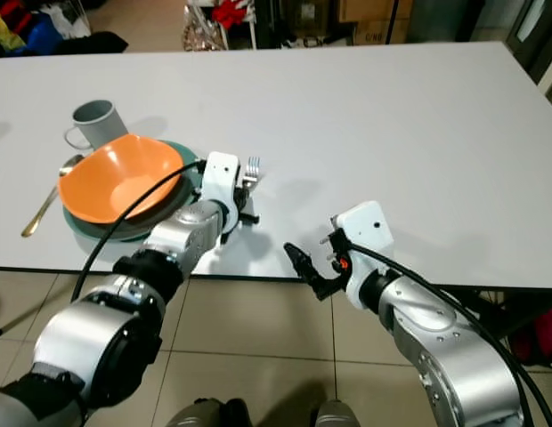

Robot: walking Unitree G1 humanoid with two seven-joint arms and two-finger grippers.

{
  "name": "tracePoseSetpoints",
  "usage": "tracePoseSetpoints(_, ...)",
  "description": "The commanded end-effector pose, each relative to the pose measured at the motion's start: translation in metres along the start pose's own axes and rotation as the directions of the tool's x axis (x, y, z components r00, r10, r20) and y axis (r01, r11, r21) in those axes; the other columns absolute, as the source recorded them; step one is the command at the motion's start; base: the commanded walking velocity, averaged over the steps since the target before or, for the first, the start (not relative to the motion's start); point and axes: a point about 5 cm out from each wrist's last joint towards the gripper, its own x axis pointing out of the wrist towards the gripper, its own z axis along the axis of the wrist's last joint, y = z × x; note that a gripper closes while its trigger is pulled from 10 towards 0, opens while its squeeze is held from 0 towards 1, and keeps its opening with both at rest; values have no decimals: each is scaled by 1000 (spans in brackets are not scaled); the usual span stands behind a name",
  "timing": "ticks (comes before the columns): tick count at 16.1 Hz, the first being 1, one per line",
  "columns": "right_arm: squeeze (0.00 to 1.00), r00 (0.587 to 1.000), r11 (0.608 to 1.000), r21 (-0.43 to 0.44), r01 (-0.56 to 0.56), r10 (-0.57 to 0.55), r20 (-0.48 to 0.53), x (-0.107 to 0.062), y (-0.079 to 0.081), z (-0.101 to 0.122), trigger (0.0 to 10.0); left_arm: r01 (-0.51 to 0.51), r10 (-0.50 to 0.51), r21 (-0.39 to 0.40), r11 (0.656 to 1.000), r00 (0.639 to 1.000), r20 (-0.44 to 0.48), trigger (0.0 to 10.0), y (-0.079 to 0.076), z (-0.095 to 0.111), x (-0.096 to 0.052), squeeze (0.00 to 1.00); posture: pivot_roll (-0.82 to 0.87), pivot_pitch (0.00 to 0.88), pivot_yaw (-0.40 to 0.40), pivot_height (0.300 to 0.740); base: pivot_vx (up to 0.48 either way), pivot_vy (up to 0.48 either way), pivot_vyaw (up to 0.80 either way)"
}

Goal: Setting the table

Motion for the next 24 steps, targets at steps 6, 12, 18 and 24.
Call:
tracePoseSetpoints(6,0,973,972,-43,-230,230,-6,-18,7,9,10000,-50,50,-90,995,999,-10,10000,5,4,2,0,-240,151,139,740,0,0,0)
tracePoseSetpoints(12,0,968,966,-52,-252,252,-13,-21,6,9,10000,-27,30,-106,994,999,29,10000,3,12,3,1000,-245,141,145,740,0,0,0)
tracePoseSetpoints(18,0,999,999,-41,-30,30,12,-15,-5,5,10000,69,-40,-85,994,951,307,10000,0,61,-6,0,-238,101,164,740,0,0,0)
tracePoseSetpoints(24,0,972,972,69,224,-228,62,1,-9,-3,10000,120,-177,139,983,822,542,10000,0,32,-92,0,-187,65,146,740,0,0,0)
